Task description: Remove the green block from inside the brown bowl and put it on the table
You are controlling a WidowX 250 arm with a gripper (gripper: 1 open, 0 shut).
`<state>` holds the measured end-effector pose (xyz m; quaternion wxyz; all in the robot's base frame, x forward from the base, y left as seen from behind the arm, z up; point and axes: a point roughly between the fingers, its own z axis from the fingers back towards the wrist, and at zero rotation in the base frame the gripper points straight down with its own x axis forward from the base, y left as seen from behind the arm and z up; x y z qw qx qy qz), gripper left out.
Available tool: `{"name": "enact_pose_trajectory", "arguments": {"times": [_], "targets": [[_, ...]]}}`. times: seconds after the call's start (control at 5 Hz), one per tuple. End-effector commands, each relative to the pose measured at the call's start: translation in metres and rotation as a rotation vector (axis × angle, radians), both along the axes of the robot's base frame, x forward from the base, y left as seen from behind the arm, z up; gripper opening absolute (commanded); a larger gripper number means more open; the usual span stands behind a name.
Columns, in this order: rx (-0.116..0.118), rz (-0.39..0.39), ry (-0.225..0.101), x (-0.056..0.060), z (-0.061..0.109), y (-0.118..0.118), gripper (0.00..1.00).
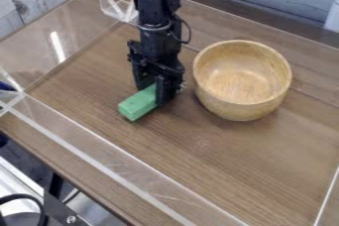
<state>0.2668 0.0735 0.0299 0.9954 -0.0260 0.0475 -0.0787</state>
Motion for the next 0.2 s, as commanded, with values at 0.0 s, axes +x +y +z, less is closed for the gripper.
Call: {"name": "enact_pose_trajectory", "arguments": {"times": [0.0], "targets": [[0.007,0.0,-0.038,0.007,0.0106,0.0002,0.0]]}}
